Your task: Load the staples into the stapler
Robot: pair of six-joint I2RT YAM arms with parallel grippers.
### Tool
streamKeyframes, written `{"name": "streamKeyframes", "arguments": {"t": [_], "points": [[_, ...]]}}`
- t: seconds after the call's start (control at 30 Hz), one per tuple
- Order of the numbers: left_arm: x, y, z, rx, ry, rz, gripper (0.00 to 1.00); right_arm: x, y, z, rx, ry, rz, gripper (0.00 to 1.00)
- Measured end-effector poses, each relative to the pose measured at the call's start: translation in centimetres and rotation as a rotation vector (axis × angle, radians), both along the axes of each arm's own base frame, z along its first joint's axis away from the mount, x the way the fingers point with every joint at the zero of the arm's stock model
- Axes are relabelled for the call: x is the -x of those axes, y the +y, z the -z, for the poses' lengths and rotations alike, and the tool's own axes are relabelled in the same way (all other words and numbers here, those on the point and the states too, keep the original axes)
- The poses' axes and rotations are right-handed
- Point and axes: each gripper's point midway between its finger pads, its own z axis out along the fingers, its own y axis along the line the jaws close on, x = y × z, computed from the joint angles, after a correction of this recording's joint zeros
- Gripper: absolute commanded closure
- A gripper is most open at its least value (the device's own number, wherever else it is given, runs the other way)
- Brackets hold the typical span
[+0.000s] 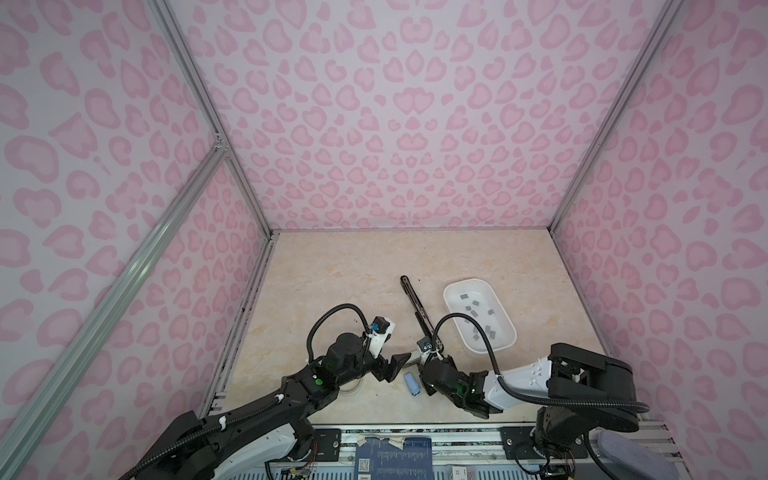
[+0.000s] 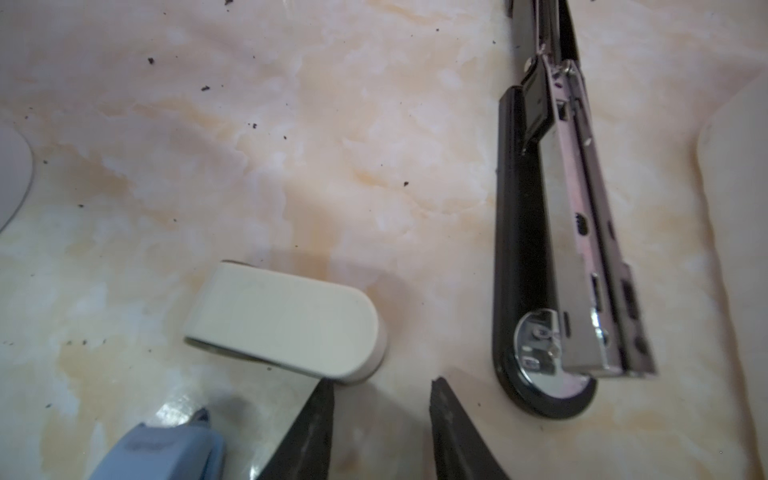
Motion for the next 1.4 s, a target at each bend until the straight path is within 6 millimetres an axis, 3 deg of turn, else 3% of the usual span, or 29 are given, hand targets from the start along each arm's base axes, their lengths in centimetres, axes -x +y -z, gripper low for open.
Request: {"name": "streamKeyframes", "arguments": {"t": [0.17, 0.3, 0.47, 0.6, 0.7, 0.83, 0.93, 1.17, 1.4], "points": [[-0.3, -0.4, 1.4, -0.051, 0.002, 0.011, 0.22, -0.3, -0.6, -2.0, -0.037, -0.038, 0.023, 0.60], [-0.6, -1.5, 2.5, -0.107, 0.007, 0.034, 0.28, -0.4, -2.0, -4.4, -0.072, -0.081, 0.061, 0.60], [-1.1, -3.4, 4.5, -0.198, 0.024, 0.061, 0.43, -0.6, -4.2, -7.9, -0.122, -0.143, 0.122, 0.59], [-1.8, -4.8, 5.8, -0.262, 0.021, 0.066, 0.45, -0.7, -6.1, -10.0, -0.158, -0.174, 0.165, 0.59], [-1.9, -5.1, 6.7, -0.301, 0.025, 0.070, 0.45, -0.6, -7.6, -10.5, -0.175, -0.189, 0.191, 0.60], [-1.9, -4.9, 8.0, -0.348, 0.033, 0.080, 0.45, -0.4, -9.6, -9.7, -0.180, -0.194, 0.217, 0.60], [-1.7, -4.8, 8.6, -0.373, 0.039, 0.091, 0.48, -0.5, -10.2, -9.8, -0.201, -0.197, 0.235, 0.60], [-1.9, -5.2, 9.1, -0.391, 0.048, 0.101, 0.63, -0.4, -10.5, -10.3, -0.222, -0.202, 0.240, 0.60], [-1.9, -5.2, 9.2, -0.394, 0.049, 0.104, 0.85, -0.4, -10.6, -10.4, -0.227, -0.203, 0.240, 0.60]]}}
